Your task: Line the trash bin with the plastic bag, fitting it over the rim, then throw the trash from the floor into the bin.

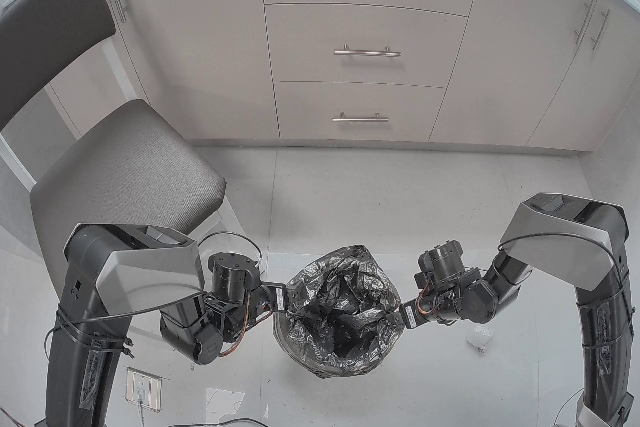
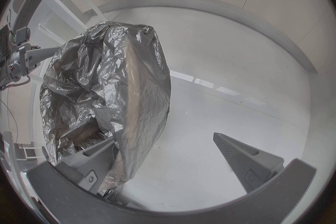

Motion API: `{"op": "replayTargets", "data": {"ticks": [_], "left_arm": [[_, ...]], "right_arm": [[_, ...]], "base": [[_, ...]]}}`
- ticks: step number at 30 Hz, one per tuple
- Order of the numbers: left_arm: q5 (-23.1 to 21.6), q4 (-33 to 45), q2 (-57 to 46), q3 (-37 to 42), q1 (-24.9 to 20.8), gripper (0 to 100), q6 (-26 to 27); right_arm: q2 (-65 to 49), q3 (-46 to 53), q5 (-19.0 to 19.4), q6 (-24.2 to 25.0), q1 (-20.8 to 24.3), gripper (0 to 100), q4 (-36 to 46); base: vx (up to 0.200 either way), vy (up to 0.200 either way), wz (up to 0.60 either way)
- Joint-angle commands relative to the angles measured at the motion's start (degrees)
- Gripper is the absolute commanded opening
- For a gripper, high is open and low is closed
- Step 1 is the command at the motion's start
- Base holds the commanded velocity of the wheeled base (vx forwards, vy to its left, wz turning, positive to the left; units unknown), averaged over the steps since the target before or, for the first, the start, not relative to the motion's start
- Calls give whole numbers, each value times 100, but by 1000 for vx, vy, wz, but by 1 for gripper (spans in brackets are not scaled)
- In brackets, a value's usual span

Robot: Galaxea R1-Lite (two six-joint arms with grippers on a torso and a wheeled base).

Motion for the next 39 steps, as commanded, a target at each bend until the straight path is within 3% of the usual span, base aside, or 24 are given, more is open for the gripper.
{"op": "replayTargets", "data": {"ticks": [1,5,11,16,24,30,33,39], "left_arm": [[2,-10,-60,22,-1,100,-15],[19,-10,-341,145,-1,100,-24],[2,-204,-1730,892,-194,100,-94],[46,-256,-2670,1411,-229,100,-67],[46,-195,-4736,2782,104,100,20],[292,-195,-5966,3722,280,100,565],[512,-81,-6573,4012,562,100,583],[512,552,-7671,4707,1660,100,346]], "right_arm": [[-190,36,-3,23,37,100,-54],[-550,256,-12,23,204,100,-159],[-1192,880,-214,32,696,100,-405],[-1640,1144,-390,190,758,100,-731],[-2018,775,-416,551,319,100,-810],[-1939,-87,-408,1052,46,100,-792],[-1649,-579,-390,1157,-270,100,-775],[-550,-1827,-329,1166,-850,100,-731]], "base": [[0,0,0],[0,0,0],[0,0,0],[0,0,0],[0,0,0],[0,0,0],[0,0,0],[0,0,0]]}}
